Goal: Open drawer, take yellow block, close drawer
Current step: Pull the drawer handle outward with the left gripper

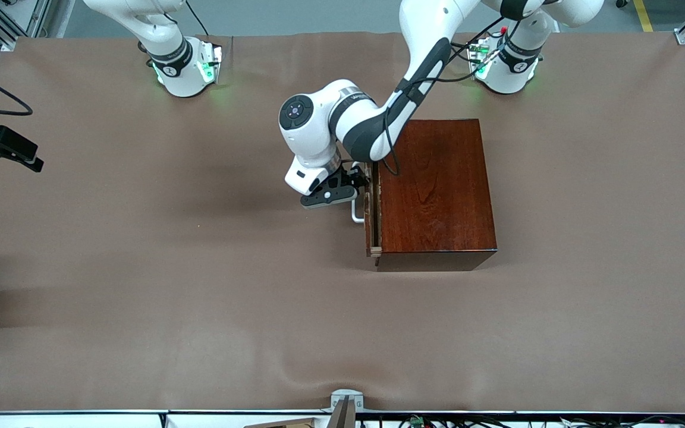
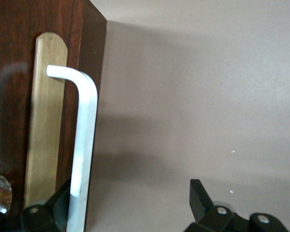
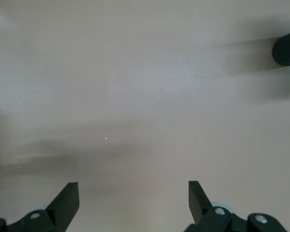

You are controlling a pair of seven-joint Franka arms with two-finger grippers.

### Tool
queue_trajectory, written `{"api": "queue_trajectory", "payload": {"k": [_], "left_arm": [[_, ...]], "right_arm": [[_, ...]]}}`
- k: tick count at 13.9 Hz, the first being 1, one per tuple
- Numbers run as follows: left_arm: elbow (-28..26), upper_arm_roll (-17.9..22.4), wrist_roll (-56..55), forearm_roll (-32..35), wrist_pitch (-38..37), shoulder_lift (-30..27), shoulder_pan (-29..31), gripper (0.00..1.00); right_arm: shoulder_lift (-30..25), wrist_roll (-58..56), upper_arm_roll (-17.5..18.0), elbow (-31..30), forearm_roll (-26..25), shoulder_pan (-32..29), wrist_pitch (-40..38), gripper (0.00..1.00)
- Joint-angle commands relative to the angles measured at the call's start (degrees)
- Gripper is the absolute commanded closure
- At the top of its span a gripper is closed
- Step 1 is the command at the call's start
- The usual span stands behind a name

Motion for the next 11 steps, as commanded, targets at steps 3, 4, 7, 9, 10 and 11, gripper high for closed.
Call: {"api": "queue_trajectory", "payload": {"k": [3, 4, 7, 9, 10, 11], "left_arm": [[1.72, -1.13, -3.43, -1.55, 2.40, 0.76, -0.99, 0.00], [1.72, -1.48, -4.04, -1.55, 3.54, 0.76, -1.16, 0.00], [1.72, -1.48, -5.89, -1.55, 7.32, 1.03, -1.25, 0.00], [1.72, -1.57, -7.12, -1.64, 10.39, 1.20, -1.25, 0.00], [1.72, -1.66, -7.91, -1.64, 12.06, 1.29, -1.25, 0.00], [1.72, -1.57, -8.53, -1.64, 13.73, 1.46, -1.34, 0.00]], "right_arm": [[-0.80, -0.59, 0.21, -0.20, -0.34, -0.20, -0.44, 0.00], [-0.72, -0.59, 0.29, -0.20, -0.34, -0.20, -0.44, 0.00], [-0.72, -0.59, 0.29, -0.20, -0.34, -0.20, -0.44, 0.00], [-0.72, -0.59, 0.29, -0.20, -0.34, -0.20, -0.44, 0.00], [-0.72, -0.59, 0.29, -0.20, -0.34, -0.20, -0.44, 0.00], [-0.72, -0.59, 0.29, -0.20, -0.34, -0.20, -0.44, 0.00]]}}
